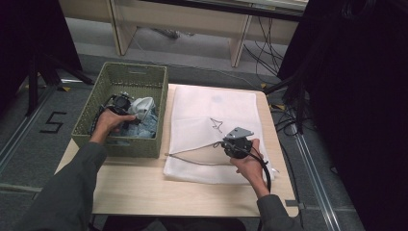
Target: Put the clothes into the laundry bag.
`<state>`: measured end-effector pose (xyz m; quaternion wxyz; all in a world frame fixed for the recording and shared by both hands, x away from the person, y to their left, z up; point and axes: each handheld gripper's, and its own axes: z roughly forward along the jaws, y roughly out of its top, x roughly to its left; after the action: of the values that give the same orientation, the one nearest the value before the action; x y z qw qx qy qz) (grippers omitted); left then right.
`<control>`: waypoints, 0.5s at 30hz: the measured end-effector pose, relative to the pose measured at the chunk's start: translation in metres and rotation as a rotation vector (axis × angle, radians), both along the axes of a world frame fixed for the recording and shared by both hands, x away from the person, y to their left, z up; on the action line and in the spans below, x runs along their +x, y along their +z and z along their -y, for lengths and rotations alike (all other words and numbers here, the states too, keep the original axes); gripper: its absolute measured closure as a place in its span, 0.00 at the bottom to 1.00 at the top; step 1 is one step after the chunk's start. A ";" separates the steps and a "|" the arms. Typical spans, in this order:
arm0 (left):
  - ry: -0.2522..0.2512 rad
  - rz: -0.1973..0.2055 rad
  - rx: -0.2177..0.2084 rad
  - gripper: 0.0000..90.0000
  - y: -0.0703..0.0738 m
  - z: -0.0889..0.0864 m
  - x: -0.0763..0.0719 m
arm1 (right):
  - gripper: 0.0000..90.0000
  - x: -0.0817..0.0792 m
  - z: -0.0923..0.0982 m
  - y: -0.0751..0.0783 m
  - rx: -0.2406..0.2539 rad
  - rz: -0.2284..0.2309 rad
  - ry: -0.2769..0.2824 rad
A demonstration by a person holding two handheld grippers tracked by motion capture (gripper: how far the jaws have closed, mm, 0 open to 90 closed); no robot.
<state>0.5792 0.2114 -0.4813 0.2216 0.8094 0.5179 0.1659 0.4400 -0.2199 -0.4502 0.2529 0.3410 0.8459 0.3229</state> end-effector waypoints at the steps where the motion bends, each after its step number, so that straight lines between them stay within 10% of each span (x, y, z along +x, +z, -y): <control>1: -0.001 -0.002 0.009 0.12 -0.002 0.000 0.001 | 0.89 0.001 -0.001 0.000 0.003 0.014 0.000; 8: -0.007 -0.019 0.018 0.67 0.000 0.003 0.000 | 0.89 -0.001 -0.001 -0.001 0.001 0.002 0.000; 15: -0.009 0.009 0.025 0.78 0.006 0.007 -0.003 | 0.91 0.000 0.000 0.000 0.006 0.011 -0.004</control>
<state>0.5758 0.2045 -0.4751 0.2144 0.8136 0.5113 0.1750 0.4398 -0.2199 -0.4501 0.2572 0.3416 0.8427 0.3271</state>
